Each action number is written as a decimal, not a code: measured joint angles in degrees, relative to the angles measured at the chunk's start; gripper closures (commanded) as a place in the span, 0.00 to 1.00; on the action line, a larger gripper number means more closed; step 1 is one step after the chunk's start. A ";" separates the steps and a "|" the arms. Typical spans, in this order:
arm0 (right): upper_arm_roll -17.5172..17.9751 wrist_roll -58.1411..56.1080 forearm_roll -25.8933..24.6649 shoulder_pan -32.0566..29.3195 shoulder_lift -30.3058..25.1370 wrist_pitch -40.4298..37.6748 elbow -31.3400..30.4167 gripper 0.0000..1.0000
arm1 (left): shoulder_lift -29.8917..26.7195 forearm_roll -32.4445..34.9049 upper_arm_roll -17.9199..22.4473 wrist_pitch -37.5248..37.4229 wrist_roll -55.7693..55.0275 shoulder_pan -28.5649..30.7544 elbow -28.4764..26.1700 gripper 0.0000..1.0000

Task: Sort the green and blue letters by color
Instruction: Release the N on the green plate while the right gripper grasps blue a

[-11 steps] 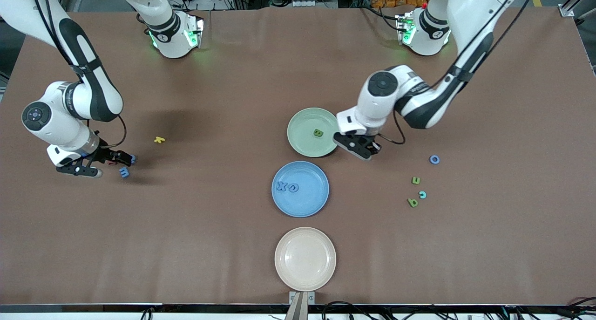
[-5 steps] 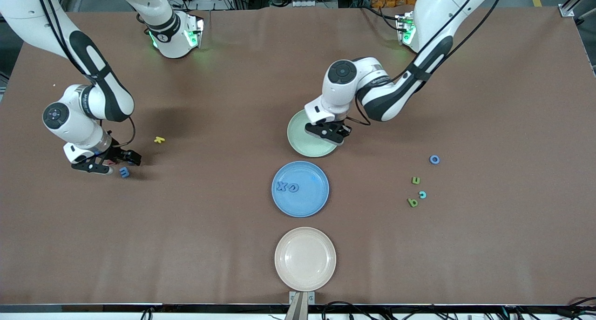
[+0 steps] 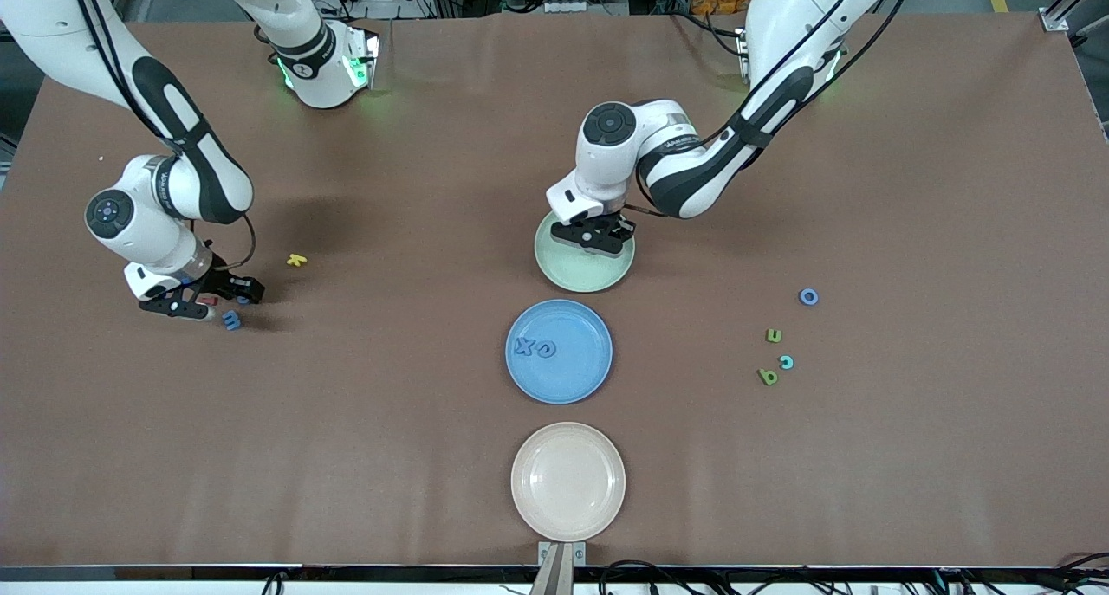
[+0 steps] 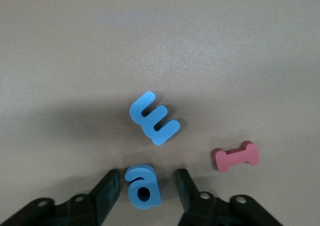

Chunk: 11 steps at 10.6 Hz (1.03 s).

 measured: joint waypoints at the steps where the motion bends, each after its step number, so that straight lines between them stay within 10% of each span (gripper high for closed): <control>1: 0.00 0.72 0.00 0.00 -0.22 -0.29 -0.01 0.66 | 0.25 0.00 0.02 0.00 -0.43 -0.29 0.38 0.00; 4: 0.03 1.33 0.02 0.00 -0.65 -0.52 -0.04 0.82 | 0.33 0.00 0.31 -0.01 -0.51 -0.22 1.58 0.00; 11: 0.99 7.25 0.03 3.12 -2.20 -8.60 3.59 0.84 | -6.68 0.00 0.68 -9.28 -0.37 8.76 3.83 0.00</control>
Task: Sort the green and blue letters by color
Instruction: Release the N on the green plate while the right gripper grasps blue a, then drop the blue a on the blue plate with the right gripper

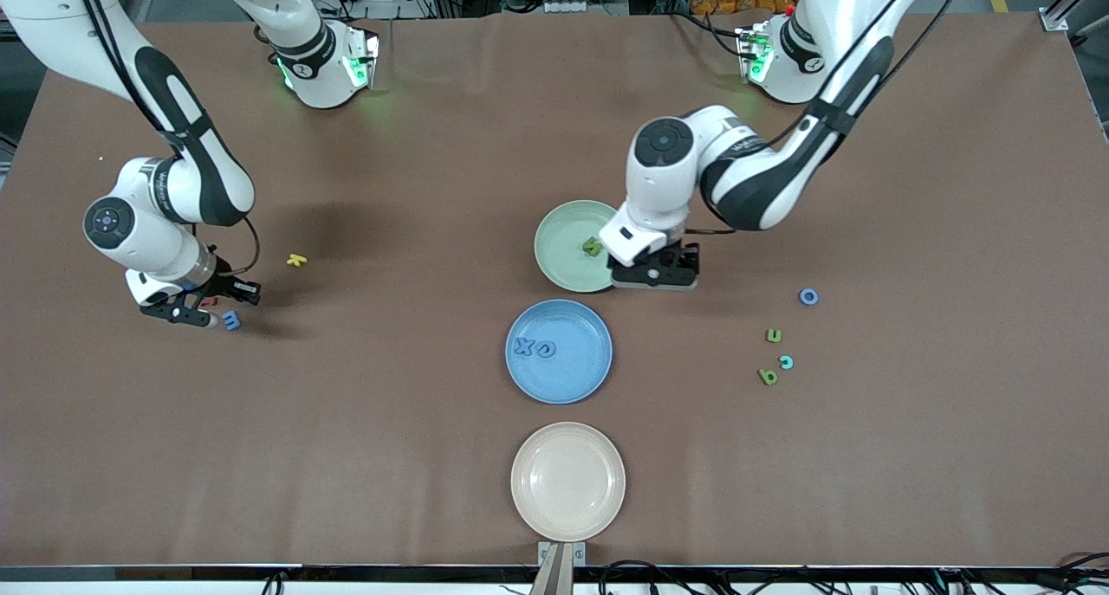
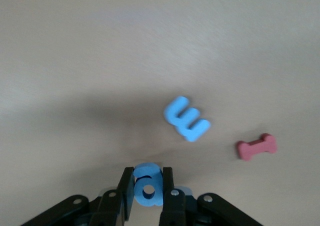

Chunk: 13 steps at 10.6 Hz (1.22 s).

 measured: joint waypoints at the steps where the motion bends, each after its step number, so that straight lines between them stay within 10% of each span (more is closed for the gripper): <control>1: 0.20 4.06 0.00 2.33 -0.41 -2.68 2.15 0.84 | -0.17 0.00 0.05 -0.39 0.42 1.88 -0.04 0.00; 4: 0.56 14.99 1.50 9.69 -0.60 -6.59 7.97 0.84 | -2.17 0.00 0.01 -2.28 3.59 6.25 0.08 0.00; 8: 0.72 17.09 16.07 20.17 0.79 -6.91 15.95 0.84 | -4.29 0.00 0.01 -2.52 8.49 12.08 0.72 0.00; 13: 0.54 20.38 17.75 32.30 11.12 -6.41 31.35 0.82 | -3.60 0.00 0.16 -3.00 11.74 19.48 1.30 0.00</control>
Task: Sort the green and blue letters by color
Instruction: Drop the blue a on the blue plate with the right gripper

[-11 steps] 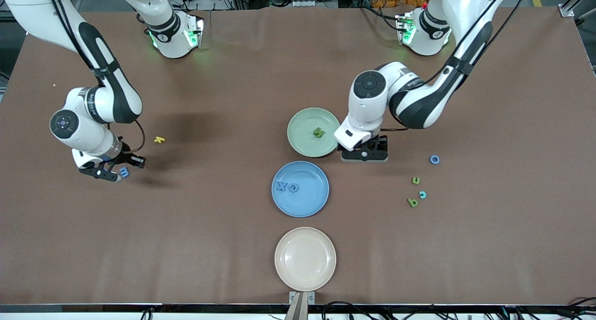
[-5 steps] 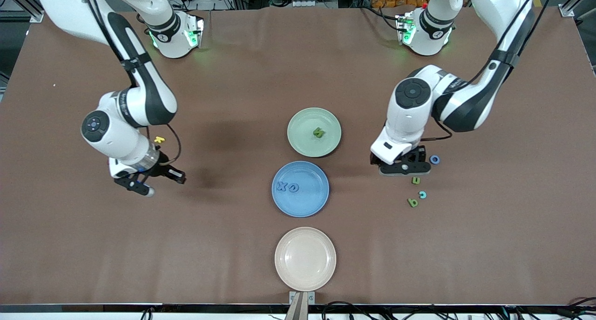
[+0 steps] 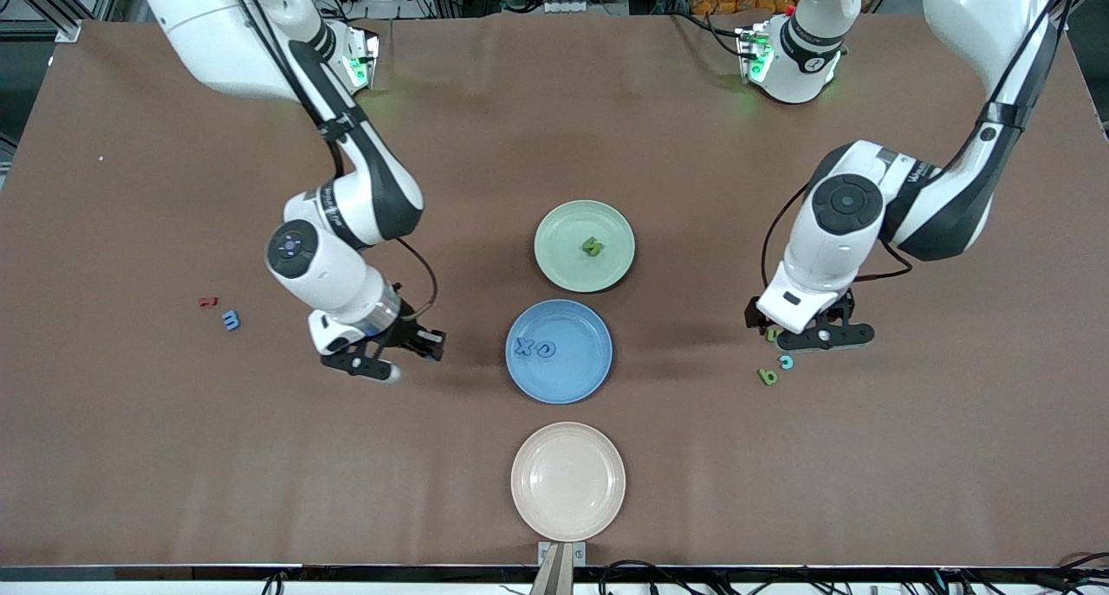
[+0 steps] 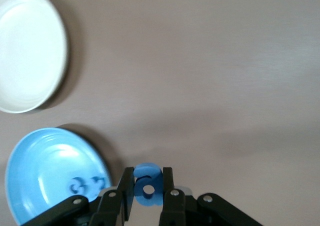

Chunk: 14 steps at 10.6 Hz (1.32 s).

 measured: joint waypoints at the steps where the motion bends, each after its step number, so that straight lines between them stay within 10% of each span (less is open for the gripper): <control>1: -0.17 0.02 0.00 1.71 1.42 0.60 2.24 0.82 | 1.15 0.00 0.02 -0.01 0.00 0.75 -0.05 0.00; 7: -1.20 -0.02 -0.09 11.07 7.40 11.44 6.45 0.77 | 9.67 0.00 0.28 2.66 0.03 1.81 1.10 0.10; 10: -1.27 -0.01 -0.53 12.80 9.31 11.66 7.15 0.00 | 12.50 0.00 0.39 5.07 0.93 2.64 1.35 0.08; 14: -1.24 2.76 -2.29 13.53 9.35 11.66 7.61 0.00 | 14.29 2.29 1.16 6.83 6.82 4.00 1.31 0.03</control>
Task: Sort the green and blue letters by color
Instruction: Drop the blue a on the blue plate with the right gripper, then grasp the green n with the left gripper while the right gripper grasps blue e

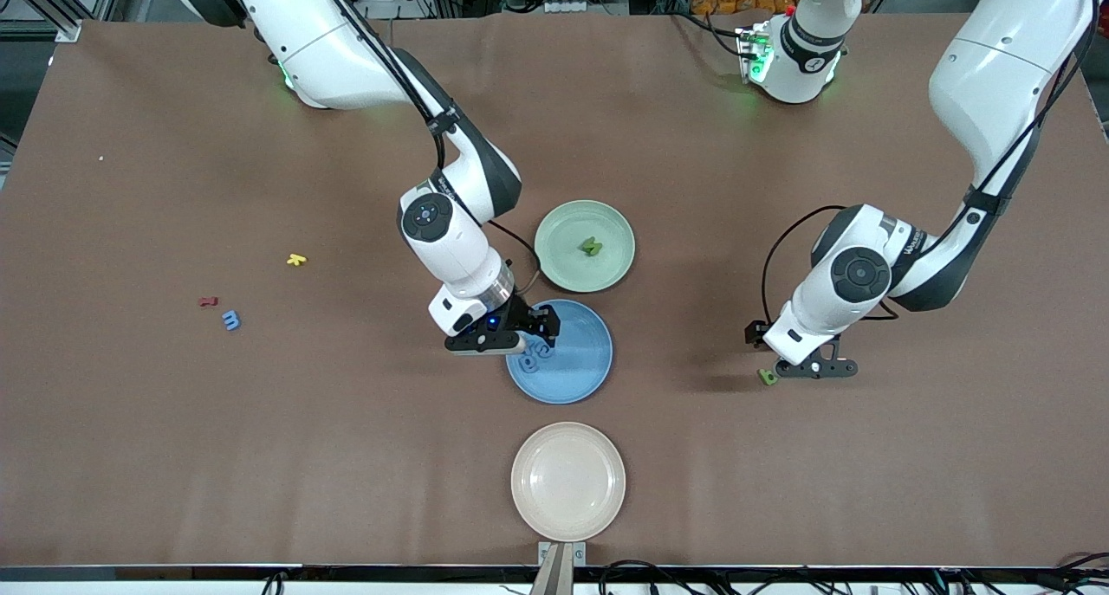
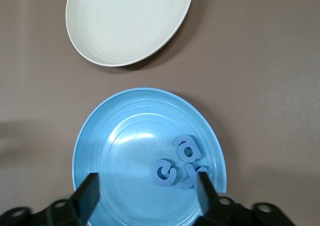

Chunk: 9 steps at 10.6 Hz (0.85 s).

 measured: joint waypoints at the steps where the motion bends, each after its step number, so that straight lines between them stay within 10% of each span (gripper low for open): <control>1: -0.16 0.10 -0.43 -0.07 0.00 -0.13 0.00 0.00 | 0.27 0.00 0.00 0.30 0.98 0.18 -0.20 0.04; 9: -1.48 -11.22 -9.07 -14.11 -3.57 -5.64 -8.61 0.00 | 2.41 2.06 0.17 5.66 4.79 3.59 -3.27 0.14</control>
